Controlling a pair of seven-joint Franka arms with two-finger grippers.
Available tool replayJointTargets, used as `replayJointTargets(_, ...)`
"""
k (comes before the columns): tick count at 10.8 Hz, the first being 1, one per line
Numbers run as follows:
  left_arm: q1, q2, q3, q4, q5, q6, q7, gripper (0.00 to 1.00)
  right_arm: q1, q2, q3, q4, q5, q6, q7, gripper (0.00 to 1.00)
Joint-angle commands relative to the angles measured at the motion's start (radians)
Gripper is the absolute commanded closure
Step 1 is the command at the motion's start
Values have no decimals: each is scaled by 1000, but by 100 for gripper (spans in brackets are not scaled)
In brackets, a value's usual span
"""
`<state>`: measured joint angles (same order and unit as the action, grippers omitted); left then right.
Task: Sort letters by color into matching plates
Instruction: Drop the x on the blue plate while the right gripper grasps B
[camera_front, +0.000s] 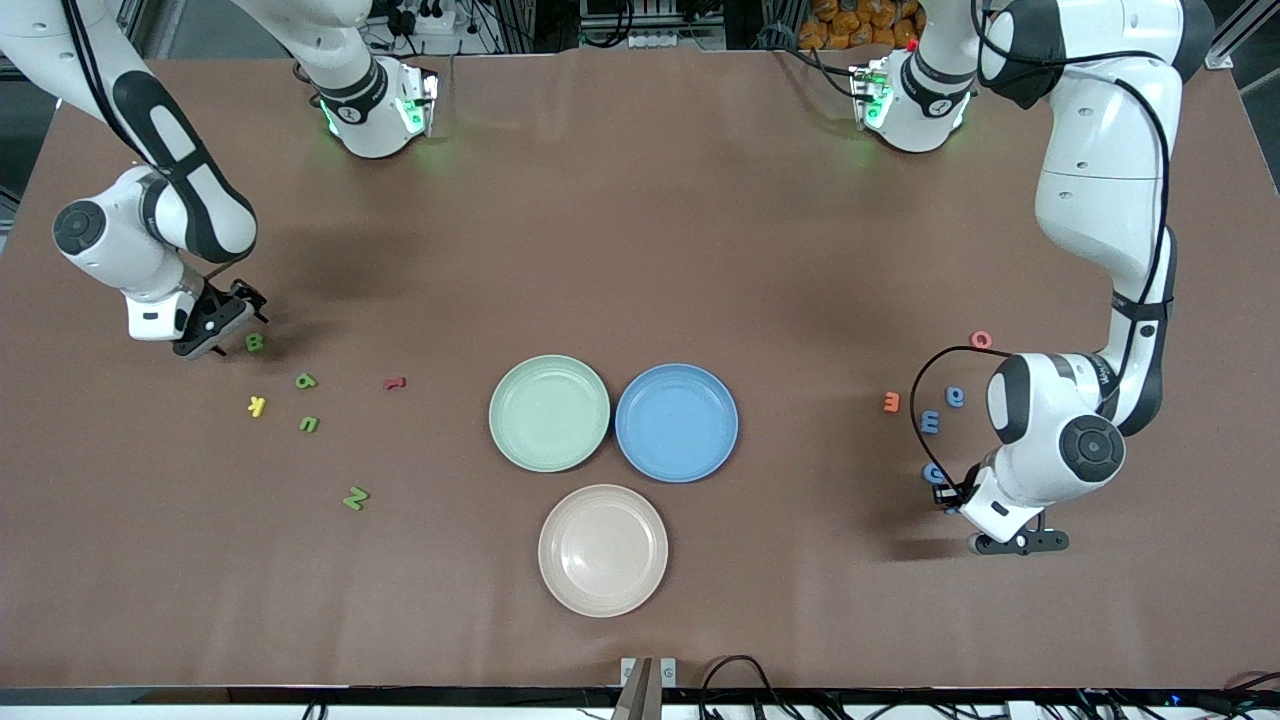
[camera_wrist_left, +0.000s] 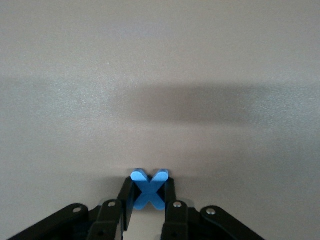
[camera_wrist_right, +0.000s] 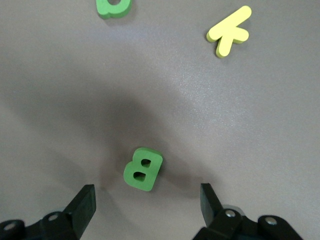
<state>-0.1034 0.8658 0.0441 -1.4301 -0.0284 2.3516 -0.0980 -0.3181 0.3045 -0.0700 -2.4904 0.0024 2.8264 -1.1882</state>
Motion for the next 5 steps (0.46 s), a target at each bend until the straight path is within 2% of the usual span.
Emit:
replayJointTargets(1,-2,-14,2,7,-16,-2,-14,100,-6,28,13,-13,14,74,-24,7)
replayJointTargets(5,-19,-69,-41,7,-16,-21,-115,100,10,33,15,-8,16,82,-16,7)
